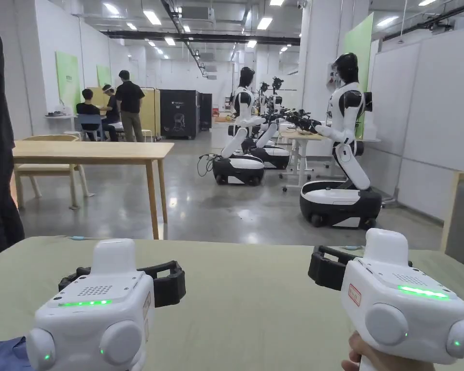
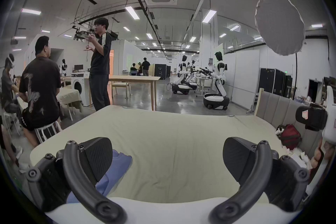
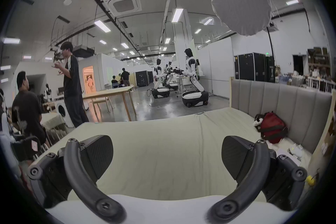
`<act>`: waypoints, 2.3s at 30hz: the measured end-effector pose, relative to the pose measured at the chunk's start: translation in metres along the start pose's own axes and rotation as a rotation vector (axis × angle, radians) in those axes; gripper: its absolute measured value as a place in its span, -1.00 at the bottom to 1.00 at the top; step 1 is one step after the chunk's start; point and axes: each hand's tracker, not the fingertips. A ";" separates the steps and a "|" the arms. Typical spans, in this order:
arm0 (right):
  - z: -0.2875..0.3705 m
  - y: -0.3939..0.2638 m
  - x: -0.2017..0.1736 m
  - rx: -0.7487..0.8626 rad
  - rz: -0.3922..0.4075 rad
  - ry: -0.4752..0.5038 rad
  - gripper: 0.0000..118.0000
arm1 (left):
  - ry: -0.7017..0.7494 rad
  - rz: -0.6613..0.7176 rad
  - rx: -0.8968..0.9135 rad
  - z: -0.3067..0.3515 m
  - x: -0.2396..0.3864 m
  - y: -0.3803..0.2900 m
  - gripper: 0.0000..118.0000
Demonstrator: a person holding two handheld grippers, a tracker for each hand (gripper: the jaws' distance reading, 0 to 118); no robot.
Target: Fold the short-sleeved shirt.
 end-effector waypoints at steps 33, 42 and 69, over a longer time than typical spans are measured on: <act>-0.024 0.025 -0.014 -0.039 0.125 0.069 1.00 | -0.157 -0.095 0.063 -0.014 0.014 0.045 1.00; -0.018 0.016 -0.018 -0.040 0.117 0.057 1.00 | -0.085 -0.144 0.063 -0.032 0.026 0.024 1.00; -0.015 0.006 -0.012 -0.013 0.209 0.053 -0.99 | -0.079 -0.093 0.084 -0.021 0.025 -0.003 -1.00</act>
